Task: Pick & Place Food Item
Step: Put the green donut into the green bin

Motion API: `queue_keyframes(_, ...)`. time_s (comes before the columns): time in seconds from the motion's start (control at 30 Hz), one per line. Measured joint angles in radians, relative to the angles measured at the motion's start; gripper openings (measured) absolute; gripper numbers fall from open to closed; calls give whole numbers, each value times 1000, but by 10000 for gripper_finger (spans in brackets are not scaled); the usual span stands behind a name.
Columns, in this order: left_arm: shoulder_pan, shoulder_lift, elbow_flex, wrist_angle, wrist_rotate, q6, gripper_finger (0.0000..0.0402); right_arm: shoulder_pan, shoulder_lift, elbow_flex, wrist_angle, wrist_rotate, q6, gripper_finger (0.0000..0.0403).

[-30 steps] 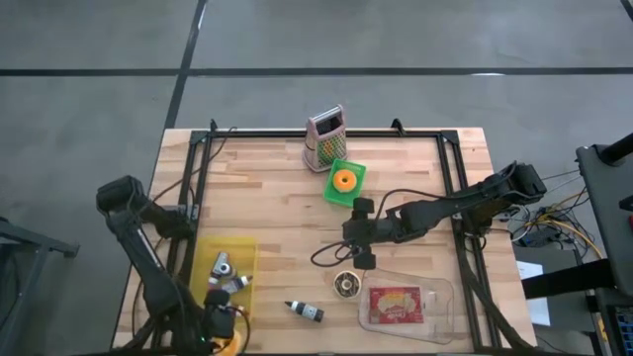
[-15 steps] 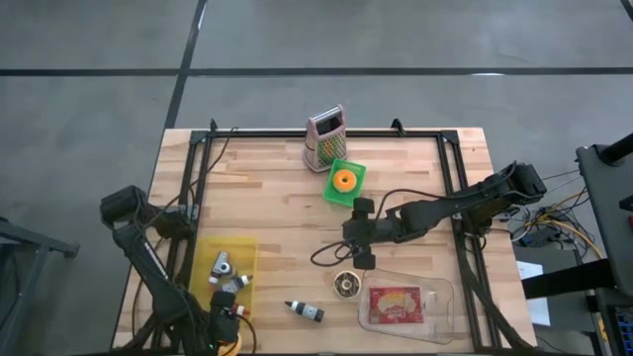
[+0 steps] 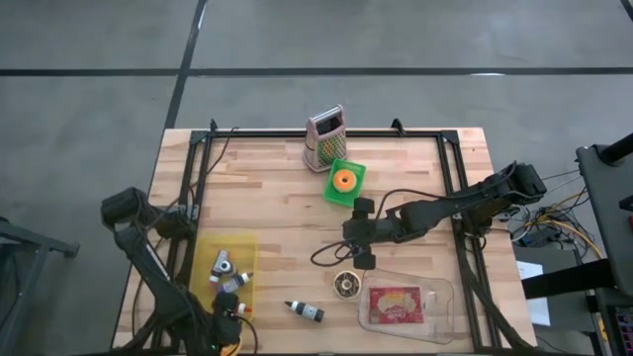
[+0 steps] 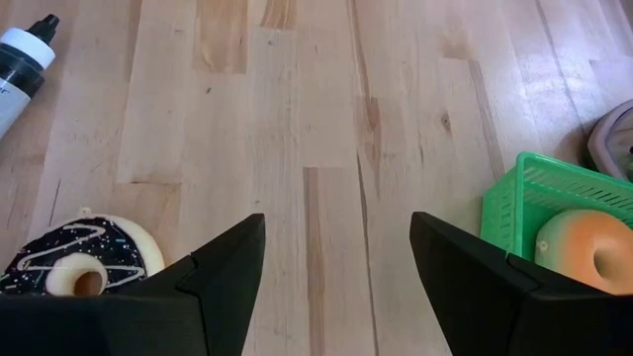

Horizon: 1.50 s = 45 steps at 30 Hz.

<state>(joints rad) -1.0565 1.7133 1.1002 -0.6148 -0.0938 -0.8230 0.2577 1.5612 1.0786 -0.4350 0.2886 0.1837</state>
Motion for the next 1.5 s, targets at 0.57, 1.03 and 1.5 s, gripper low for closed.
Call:
queue_keyframes(0.57,1,13,-84,46,23,-42,193,0,0,0,-2,0,0,246)
queue_keyframes(1.03,0,9,-133,160,50,-45,189,0,0,0,0,0,0,246)
queue_keyframes(1.5,2,12,-139,167,41,-7,47,0,0,0,0,0,0,246)
